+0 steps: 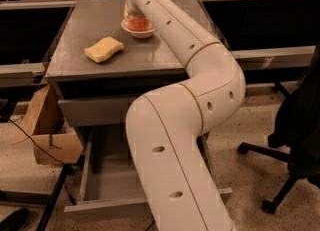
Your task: Place apple into middle drawer
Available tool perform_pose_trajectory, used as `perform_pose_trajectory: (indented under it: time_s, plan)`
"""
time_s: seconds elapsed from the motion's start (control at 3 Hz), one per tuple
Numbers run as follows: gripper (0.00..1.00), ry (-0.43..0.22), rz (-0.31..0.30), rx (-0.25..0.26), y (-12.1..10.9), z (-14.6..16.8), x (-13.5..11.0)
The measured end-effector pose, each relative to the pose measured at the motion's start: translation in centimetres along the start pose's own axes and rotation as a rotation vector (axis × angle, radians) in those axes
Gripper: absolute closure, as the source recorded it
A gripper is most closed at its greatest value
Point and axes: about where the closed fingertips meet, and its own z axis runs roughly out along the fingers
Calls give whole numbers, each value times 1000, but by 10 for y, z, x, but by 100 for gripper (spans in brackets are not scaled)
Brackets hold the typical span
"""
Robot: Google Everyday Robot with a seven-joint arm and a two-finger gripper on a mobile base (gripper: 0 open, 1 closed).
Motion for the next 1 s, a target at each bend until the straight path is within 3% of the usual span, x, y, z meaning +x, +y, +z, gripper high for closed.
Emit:
perform_pose_trajectory:
  time_s: [0.33, 0.67, 1.0]
  plan:
    - [65, -2, 0, -5, 0, -1, -1]
    - [96, -10, 0, -13, -1, -4, -4]
    - [100, -24, 0, -14, -2, -8, -9]
